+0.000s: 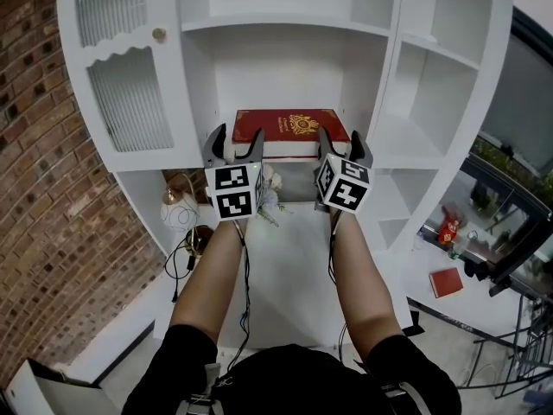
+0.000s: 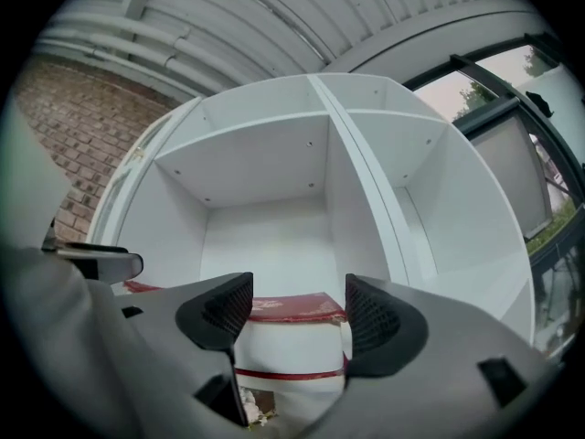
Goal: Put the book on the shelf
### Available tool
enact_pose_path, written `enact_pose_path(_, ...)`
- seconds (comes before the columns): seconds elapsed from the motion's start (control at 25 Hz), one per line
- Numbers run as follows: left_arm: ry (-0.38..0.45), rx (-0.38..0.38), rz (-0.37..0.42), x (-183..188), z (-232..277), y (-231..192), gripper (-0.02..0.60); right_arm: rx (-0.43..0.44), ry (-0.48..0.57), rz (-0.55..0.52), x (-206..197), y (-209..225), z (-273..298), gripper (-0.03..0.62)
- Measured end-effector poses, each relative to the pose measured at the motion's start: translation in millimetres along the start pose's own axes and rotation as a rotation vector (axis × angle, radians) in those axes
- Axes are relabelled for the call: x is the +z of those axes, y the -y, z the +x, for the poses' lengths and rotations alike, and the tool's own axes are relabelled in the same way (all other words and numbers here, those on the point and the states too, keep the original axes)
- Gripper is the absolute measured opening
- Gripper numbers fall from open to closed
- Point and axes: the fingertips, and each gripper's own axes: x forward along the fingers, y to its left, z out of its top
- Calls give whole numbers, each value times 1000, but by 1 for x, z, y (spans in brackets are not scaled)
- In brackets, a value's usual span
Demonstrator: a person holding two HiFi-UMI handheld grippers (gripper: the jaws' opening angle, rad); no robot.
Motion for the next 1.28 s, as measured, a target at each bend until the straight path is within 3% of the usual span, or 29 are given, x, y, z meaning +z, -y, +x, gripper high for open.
enact_pose_path(0.16,46,-14,-3,12,-35,5,280,59,96,-52,18,-24,-39,272)
enact_pose_path(0.36,38,-9,21,-14,-85,12,85,149,89,-62,-6,-45,-88,20)
enact_pose_path(0.44,7,-14,1,-35,-100,15,14,163,66,-33,-27,-47,-101,15)
enact_pose_path(0.76,-156,-65,-58,-115,-134,30,14,139,-34,-37,-107,-48,-143,15)
enact_pose_path(1.28,-157,-124,-82,-115,-150,49,14,119,-76,-34,-121,-46,-165,15)
